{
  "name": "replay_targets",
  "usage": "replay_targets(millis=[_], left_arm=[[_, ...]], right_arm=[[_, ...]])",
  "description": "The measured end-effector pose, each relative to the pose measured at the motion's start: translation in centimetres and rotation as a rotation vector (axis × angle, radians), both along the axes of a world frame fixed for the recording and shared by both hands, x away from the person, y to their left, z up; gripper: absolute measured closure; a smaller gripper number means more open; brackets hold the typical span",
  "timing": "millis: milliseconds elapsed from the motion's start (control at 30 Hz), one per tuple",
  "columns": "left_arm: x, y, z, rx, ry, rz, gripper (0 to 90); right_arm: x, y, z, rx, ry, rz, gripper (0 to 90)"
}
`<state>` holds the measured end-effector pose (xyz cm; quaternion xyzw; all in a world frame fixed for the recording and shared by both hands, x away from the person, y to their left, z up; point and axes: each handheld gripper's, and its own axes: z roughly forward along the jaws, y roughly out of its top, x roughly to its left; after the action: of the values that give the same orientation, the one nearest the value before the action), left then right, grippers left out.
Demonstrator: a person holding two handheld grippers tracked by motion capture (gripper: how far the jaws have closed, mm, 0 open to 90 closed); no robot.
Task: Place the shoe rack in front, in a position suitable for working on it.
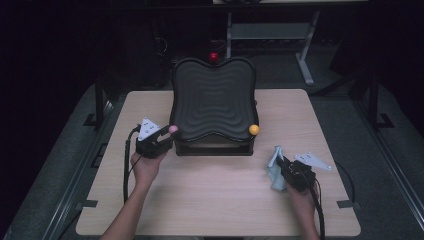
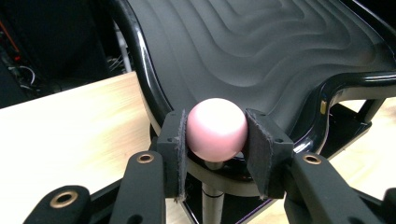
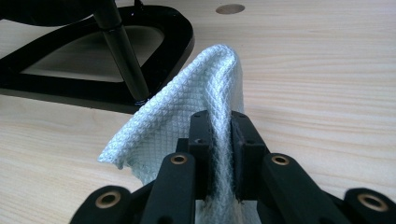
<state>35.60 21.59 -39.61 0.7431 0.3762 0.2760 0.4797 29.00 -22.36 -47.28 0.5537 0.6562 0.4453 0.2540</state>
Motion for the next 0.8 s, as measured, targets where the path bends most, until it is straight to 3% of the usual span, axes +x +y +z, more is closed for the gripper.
replay_targets(millis=[433, 800], left_arm=[[-0.5, -2.3, 0.0, 0.011, -0.004, -0.053, 61.0], [-0.8, -2.7, 0.1, 0.016, 0.0, -0.056, 60.8]], right_arm=[[-0.5, -1.3, -0.1, -0.003, 0.004, -0.042, 80.2], [-0.2, -2.8, 0.8, -0.045, 0.004, -0.095, 80.2]])
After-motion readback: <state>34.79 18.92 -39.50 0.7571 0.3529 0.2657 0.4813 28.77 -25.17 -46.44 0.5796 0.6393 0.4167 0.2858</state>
